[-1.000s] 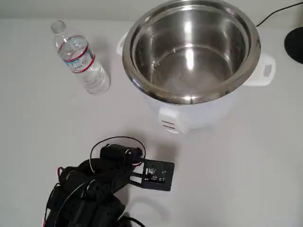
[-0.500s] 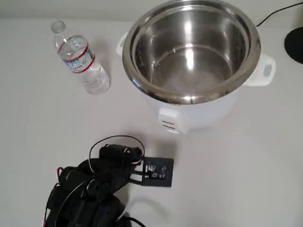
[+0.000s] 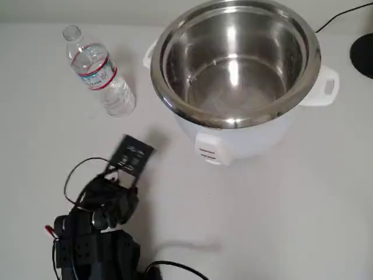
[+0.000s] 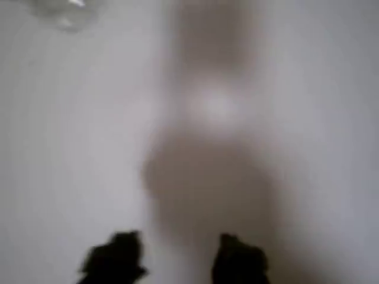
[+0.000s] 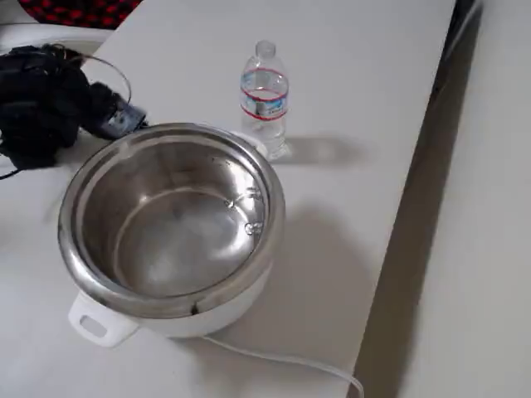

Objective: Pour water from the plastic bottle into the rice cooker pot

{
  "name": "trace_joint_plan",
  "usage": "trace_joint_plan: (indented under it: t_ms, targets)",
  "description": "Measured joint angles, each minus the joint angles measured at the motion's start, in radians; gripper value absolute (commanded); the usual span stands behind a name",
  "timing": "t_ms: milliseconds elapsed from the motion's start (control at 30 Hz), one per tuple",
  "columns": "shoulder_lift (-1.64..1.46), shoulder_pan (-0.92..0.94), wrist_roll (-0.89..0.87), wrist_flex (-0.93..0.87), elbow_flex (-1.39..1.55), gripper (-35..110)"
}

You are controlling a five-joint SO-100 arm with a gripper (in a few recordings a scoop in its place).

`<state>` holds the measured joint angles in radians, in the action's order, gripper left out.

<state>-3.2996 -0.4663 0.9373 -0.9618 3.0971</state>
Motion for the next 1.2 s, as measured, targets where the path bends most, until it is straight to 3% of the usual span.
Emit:
trace_joint_plan:
  t_ms: [167,333,467,733,967,1200]
  targets:
    - [0.094,-0.003,0.097,0.354,0.009,33]
    - [0.584,0.009,0.117,0.865,-0.061,34]
    - [0.989,0.025,0.091,1.097,-0.224,31]
    - [1.362,-0.034,0.150,1.198,-0.472,27]
    - [1.473,-0.075,0.219,1.270,-0.555,47]
    - [1.632,-0.044,0.285,1.373,-0.690,48]
